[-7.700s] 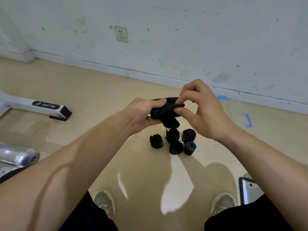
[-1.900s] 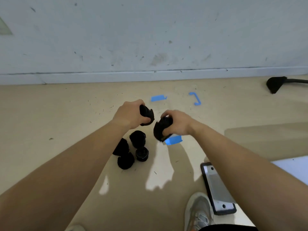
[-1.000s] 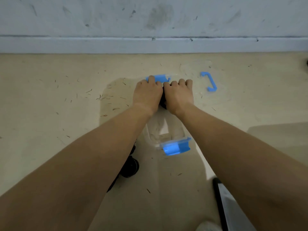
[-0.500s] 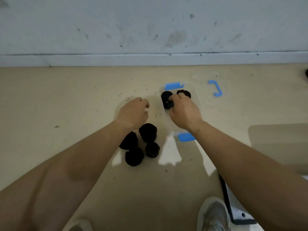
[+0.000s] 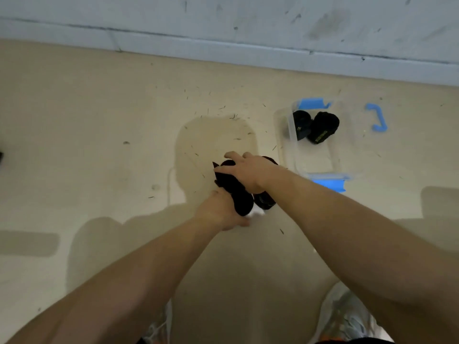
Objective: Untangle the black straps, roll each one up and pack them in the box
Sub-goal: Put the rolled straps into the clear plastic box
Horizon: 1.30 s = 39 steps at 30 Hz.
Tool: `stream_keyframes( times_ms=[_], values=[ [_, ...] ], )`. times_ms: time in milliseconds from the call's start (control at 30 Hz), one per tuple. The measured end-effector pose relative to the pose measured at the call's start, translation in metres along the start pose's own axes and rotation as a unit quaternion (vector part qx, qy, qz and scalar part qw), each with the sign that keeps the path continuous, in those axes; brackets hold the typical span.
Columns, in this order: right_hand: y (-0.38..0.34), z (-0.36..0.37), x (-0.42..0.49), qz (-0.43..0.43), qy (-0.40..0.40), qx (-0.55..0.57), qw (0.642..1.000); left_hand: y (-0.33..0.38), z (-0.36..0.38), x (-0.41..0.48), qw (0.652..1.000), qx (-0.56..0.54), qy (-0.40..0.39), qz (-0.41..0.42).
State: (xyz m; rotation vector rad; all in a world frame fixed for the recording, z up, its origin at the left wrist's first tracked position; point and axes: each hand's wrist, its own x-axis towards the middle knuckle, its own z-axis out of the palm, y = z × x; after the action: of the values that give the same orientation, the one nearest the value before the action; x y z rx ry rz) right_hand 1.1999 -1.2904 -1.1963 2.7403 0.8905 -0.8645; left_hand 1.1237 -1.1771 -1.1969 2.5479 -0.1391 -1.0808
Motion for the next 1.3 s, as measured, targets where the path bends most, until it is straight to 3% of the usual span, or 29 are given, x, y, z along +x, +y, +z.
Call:
stream_keyframes(
  times_ms=[200,367,600,733,900,1133,1300],
  values=[
    [-0.001,0.004,0.018,-0.037,0.002,-0.093,0.995,-0.016,0.026,0.033,0.997,0.039,0.069,0.004],
    [0.002,0.003,0.032,-0.042,0.004,-0.098,0.994,-0.028,0.032,0.039,0.995,0.021,0.100,0.020],
    [0.005,-0.007,0.029,0.032,0.083,0.060,0.994,-0.046,-0.009,0.020,0.991,-0.010,0.126,0.040],
    [0.028,-0.040,-0.009,0.095,0.173,0.183,0.963,-0.037,-0.059,0.003,0.985,0.005,0.162,0.050],
    [0.075,-0.069,-0.081,0.186,0.252,0.245,0.917,0.029,-0.102,-0.012,0.972,0.001,0.219,0.083],
    [0.138,-0.034,-0.152,0.332,0.241,0.303,0.860,0.122,-0.095,0.012,0.963,-0.017,0.231,0.137],
    [0.165,0.008,-0.154,0.374,0.214,0.338,0.836,0.158,-0.074,0.050,0.961,0.010,0.230,0.155]
  ],
)
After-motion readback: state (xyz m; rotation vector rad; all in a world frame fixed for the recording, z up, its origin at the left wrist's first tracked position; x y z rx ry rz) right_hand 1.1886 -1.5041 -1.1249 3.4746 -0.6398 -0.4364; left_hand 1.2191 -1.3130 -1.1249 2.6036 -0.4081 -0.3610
